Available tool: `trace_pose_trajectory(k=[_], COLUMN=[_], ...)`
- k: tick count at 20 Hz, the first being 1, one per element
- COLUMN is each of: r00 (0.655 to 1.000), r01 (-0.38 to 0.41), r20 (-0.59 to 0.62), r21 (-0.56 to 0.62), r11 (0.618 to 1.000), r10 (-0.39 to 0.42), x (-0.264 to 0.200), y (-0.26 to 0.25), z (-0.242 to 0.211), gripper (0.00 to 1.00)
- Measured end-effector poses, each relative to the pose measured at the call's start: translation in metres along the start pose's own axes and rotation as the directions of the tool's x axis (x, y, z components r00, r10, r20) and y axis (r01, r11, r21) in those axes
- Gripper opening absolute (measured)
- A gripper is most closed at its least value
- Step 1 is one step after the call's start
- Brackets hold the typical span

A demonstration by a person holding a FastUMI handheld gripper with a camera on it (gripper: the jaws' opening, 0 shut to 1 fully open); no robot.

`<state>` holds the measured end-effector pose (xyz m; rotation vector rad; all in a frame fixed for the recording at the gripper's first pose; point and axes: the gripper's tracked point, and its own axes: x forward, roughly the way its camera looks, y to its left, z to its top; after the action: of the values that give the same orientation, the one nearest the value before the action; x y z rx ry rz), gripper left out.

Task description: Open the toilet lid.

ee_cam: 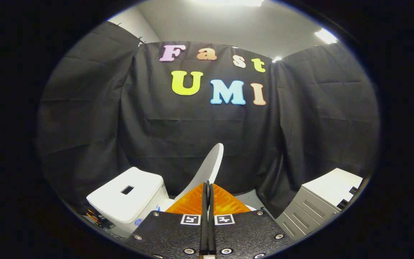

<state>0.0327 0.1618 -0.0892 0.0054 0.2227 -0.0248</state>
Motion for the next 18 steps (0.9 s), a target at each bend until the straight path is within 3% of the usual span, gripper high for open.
trace_pose_trajectory(k=[6, 11, 18], r00=[0.999, 0.997, 0.991], r01=[-0.032, -0.069, -0.130], r20=[0.017, 0.033, 0.024], r21=[-0.011, -0.134, -0.068], r11=[0.999, 0.989, 0.989], r10=[0.032, 0.074, 0.132], x=[0.004, 0.001, 0.003], y=[0.038, 0.076, 0.117], z=[0.018, 0.029, 0.036], gripper=[0.00, 0.00, 0.00])
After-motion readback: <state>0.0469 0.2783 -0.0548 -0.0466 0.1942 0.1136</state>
